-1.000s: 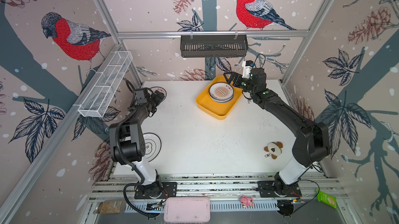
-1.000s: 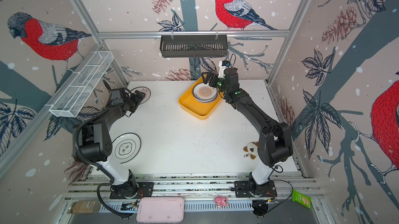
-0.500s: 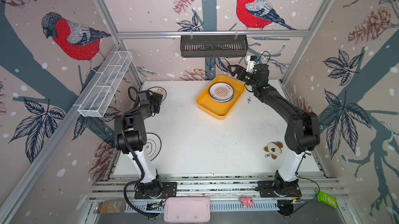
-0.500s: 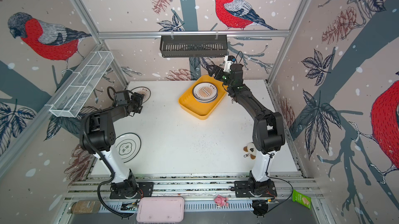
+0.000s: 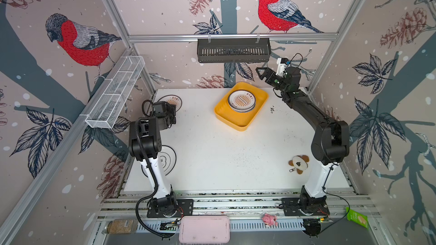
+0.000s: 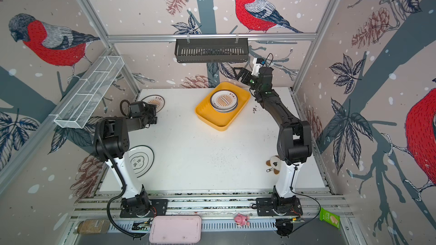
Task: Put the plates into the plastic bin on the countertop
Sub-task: 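Grasp the last sunburst plate's rim with the left gripper while the right arm rises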
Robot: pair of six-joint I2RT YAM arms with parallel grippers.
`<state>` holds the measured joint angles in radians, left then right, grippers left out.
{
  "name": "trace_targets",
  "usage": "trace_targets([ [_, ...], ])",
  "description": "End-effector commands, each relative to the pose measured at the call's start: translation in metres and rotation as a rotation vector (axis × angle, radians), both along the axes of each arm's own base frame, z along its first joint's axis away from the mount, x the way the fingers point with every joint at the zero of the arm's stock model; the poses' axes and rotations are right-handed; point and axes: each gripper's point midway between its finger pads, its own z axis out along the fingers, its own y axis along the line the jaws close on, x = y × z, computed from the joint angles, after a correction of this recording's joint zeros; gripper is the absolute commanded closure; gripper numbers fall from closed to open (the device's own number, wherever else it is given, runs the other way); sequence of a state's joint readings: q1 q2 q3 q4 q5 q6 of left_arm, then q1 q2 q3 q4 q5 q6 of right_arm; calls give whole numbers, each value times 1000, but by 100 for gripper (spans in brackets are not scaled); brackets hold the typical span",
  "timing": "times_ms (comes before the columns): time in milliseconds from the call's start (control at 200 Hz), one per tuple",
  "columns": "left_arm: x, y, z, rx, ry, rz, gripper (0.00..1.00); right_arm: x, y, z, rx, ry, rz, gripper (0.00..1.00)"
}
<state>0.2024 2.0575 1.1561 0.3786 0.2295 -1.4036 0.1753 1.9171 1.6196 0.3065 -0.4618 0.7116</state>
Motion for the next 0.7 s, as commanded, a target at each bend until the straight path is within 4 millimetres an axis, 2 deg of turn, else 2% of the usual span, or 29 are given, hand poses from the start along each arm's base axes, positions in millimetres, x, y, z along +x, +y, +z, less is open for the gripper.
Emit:
trace_targets([
  [0,4,12,-6,-23,-10,86,20,3,-8,9,11,-21,-10,1],
  [260,8,14,-32,-92,6,139,36,6,-17,1,14,6,-43,1],
  [345,9,13,-36,-99,7,143,45,6,-18,-1,17,12,-51,1],
  [480,8,13,-43,-108,20,147,66,7,-21,-2,20,18,-60,1],
  [690,8,11,-46,-142,-3,163,86,3,-22,-1,19,22,-66,0],
])
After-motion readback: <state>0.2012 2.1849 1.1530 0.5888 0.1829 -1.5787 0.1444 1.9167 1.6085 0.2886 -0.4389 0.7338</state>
